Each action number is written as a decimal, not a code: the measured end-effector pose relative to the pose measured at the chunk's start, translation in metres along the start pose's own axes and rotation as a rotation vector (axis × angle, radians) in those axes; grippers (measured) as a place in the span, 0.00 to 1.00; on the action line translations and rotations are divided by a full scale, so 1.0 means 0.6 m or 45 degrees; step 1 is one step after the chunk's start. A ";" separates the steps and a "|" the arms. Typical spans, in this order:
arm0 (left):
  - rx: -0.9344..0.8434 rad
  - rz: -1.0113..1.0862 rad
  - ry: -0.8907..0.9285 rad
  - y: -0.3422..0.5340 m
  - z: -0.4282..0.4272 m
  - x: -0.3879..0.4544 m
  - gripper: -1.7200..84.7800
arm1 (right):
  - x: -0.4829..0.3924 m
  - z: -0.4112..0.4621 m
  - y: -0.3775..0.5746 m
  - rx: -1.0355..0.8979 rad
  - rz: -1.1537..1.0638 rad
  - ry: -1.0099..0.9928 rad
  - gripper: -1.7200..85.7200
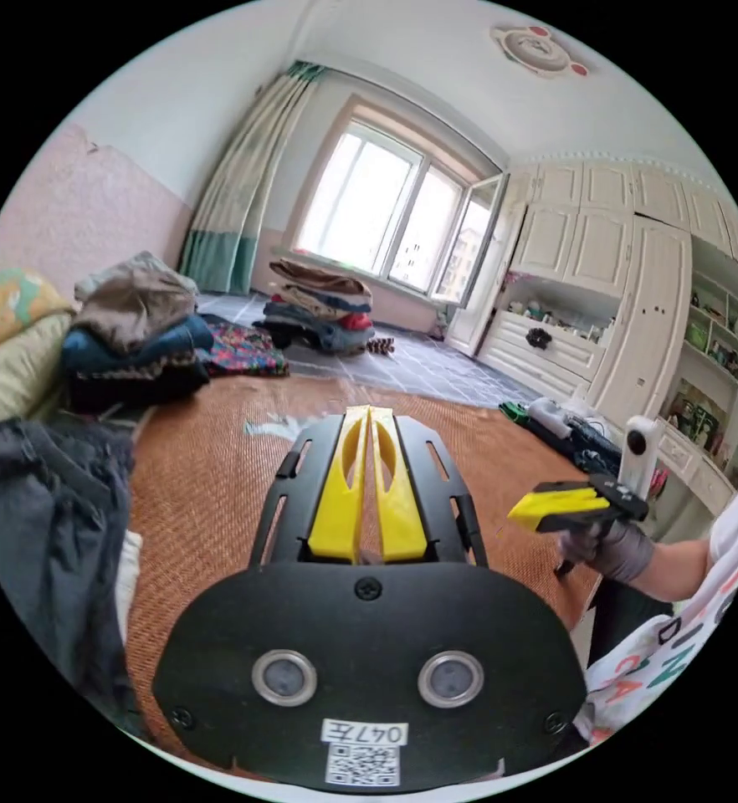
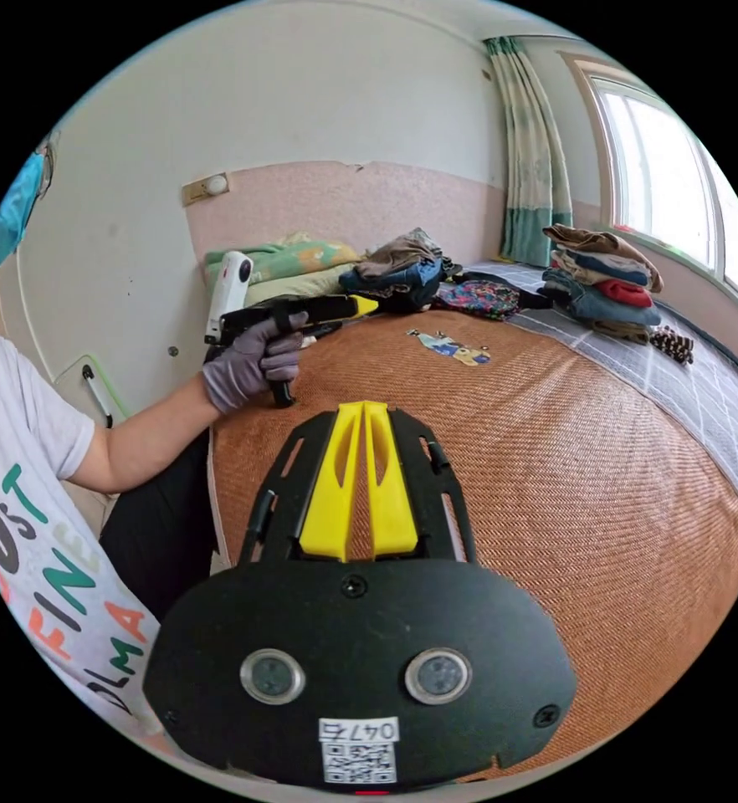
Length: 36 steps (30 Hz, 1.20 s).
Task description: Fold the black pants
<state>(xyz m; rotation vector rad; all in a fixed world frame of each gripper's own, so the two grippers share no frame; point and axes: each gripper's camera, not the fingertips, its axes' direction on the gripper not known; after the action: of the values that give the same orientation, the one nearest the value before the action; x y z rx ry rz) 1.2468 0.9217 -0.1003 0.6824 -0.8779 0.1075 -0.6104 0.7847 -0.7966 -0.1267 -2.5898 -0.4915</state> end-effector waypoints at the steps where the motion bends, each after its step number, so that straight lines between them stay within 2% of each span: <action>1: 0.019 -0.037 0.060 0.001 -0.001 -0.016 0.01 | 0.005 0.002 0.002 -0.030 -0.004 0.014 0.02; 2: 0.071 -0.080 0.148 0.004 -0.005 -0.047 0.01 | 0.010 0.007 -0.001 -0.048 -0.010 0.029 0.03; 6: 0.161 -0.273 0.240 0.033 0.006 -0.160 0.01 | 0.039 0.029 -0.035 -0.039 -0.068 0.098 0.05; 9: 0.222 -0.359 0.384 0.066 0.034 -0.210 0.01 | 0.111 0.039 -0.097 0.013 -0.135 0.254 0.07; 12: 0.241 -0.324 0.478 0.079 0.070 -0.215 0.01 | 0.234 0.036 -0.188 0.106 -0.126 0.442 0.10; 17: 0.306 -0.303 0.569 0.106 0.138 -0.209 0.01 | 0.517 0.057 -0.355 0.090 0.153 0.764 0.13; 20: 0.288 -0.353 0.690 0.130 0.176 -0.234 0.01 | 0.649 0.071 -0.390 0.067 0.343 0.856 0.13; 25: 0.395 -0.340 0.742 0.169 0.173 -0.254 0.01 | 0.781 0.091 -0.380 0.179 0.557 0.816 0.15; 33: 0.386 -0.334 0.806 0.205 0.204 -0.263 0.01 | 0.949 0.166 -0.319 0.113 0.730 0.797 0.14; 36: 0.368 -0.375 0.807 0.216 0.219 -0.276 0.01 | 0.980 0.192 -0.302 0.111 0.730 0.766 0.07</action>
<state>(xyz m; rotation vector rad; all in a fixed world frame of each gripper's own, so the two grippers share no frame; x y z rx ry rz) 1.0048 0.9760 -0.0984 0.9684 -0.1477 0.1758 -1.2079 0.6577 -0.6604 -0.5752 -1.8666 -0.1627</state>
